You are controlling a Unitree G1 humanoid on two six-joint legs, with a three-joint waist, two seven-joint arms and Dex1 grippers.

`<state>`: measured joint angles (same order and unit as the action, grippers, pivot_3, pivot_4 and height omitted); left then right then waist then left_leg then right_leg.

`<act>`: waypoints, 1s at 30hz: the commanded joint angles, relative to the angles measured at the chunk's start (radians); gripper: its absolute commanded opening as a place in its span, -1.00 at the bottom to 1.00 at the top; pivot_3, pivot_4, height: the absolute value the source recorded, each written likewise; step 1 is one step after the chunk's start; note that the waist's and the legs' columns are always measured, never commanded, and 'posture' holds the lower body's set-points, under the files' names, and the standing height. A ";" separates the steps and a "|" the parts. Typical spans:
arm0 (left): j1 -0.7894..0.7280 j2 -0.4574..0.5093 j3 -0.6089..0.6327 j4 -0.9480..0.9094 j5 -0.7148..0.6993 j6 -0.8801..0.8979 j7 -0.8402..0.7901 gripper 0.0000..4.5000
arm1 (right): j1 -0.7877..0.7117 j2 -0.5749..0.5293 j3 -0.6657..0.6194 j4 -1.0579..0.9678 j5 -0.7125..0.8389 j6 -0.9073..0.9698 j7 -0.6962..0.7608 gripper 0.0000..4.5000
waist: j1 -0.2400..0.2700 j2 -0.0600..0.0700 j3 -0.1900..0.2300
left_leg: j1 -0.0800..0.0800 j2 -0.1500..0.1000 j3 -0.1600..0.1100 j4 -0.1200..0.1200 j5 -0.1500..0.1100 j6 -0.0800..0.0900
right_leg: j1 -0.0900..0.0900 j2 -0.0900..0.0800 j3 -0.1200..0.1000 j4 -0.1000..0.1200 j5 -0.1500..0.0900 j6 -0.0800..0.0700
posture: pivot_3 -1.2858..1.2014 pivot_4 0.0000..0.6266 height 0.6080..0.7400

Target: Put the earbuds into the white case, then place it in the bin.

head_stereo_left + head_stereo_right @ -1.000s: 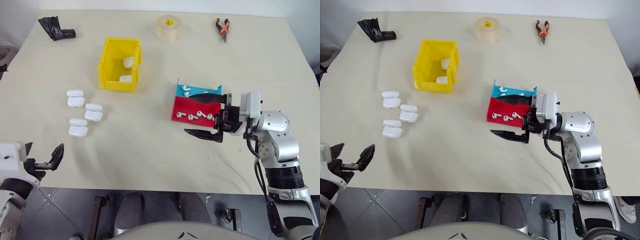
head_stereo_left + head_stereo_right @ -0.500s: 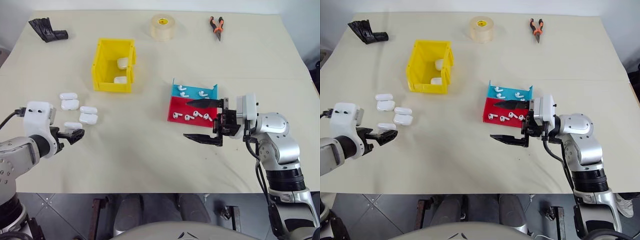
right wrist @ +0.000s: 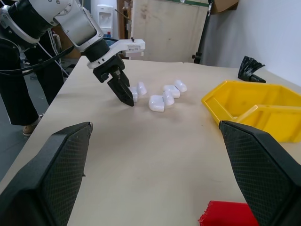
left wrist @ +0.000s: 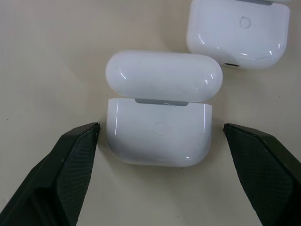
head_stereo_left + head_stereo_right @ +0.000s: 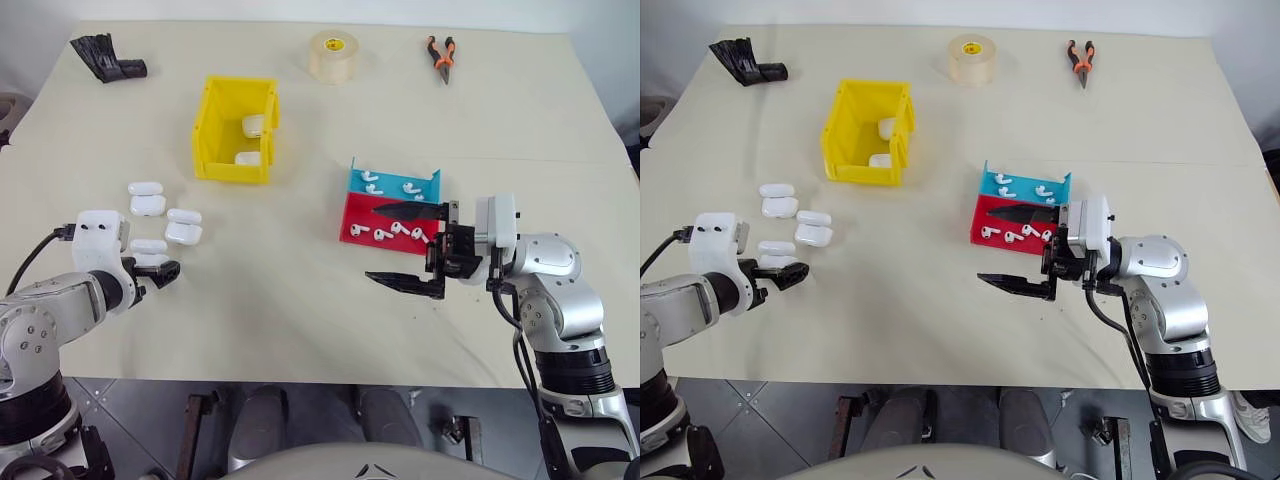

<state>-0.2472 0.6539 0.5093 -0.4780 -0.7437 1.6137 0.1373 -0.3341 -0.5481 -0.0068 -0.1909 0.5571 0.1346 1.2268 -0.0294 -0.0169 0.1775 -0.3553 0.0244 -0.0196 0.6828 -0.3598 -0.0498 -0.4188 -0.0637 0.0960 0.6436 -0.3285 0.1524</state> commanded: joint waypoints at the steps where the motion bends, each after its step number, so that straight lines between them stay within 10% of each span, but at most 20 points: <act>1: 0.000 0.023 -0.012 0.032 -0.009 0.001 -0.013 0.99 | -0.007 -0.006 -0.018 -0.030 0.012 -0.010 -0.011 1.00 | 0.000 0.000 0.000 | 0.000 0.000 0.000 0.000 0.000 0.000 | 0.000 0.000 0.000 0.000 0.000 0.000 | 0.03 -0.52 1.00; 5: 0.004 0.036 -0.027 0.055 -0.012 0.001 -0.032 0.99 | -0.006 0.003 -0.013 -0.025 0.005 -0.024 -0.020 1.00 | 0.000 0.000 0.000 | 0.000 0.000 0.000 0.000 0.000 0.000 | 0.000 0.000 0.000 0.000 0.000 0.000 | 0.03 -0.52 1.00; 11: 0.032 0.064 -0.037 0.045 0.001 0.001 -0.044 0.24 | -0.004 0.012 -0.009 -0.019 0.001 -0.037 -0.031 1.00 | 0.000 0.000 0.000 | 0.000 0.000 0.000 0.000 0.000 0.000 | 0.000 -0.001 0.000 0.000 0.000 0.000 | 0.03 -0.52 1.00; 17: 0.125 0.038 0.064 -0.061 0.012 -0.066 -0.159 0.24 | -0.005 0.019 -0.002 0.002 -0.007 -0.054 -0.027 1.00 | -0.008 0.001 0.000 | 0.000 0.000 0.001 -0.002 0.000 0.000 | 0.000 0.000 0.001 -0.001 0.000 0.000 | 0.03 -0.52 1.00; 24: 0.499 -0.066 0.211 -0.227 0.044 -0.904 -0.820 0.24 | -0.042 0.014 0.003 0.040 -0.009 -0.055 -0.009 1.00 | -0.013 0.000 0.000 | -0.001 0.005 0.003 -0.003 -0.001 -0.001 | 0.000 -0.002 -0.001 -0.006 -0.001 -0.002 | 0.03 -0.52 1.00; 30: 0.423 -0.042 -0.049 -0.149 0.179 -1.232 -1.005 0.24 | 0.008 -0.076 -0.052 0.028 -0.015 -0.032 0.001 1.00 | 0.019 0.005 0.001 | 0.002 0.004 0.002 -0.003 -0.001 -0.001 | 0.010 0.000 -0.014 -0.014 0.000 -0.006 | 0.03 -0.52 1.00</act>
<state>0.2231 0.6234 0.5282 -0.6313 -0.5909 0.4954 -0.8225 -0.3490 -0.5951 -0.0134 -0.1364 0.5367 0.0955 1.2222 -0.0102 -0.0117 0.1787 -0.3540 0.0274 -0.0178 0.6796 -0.3621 -0.0478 -0.4083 -0.0644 0.0825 0.6282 -0.3275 0.1461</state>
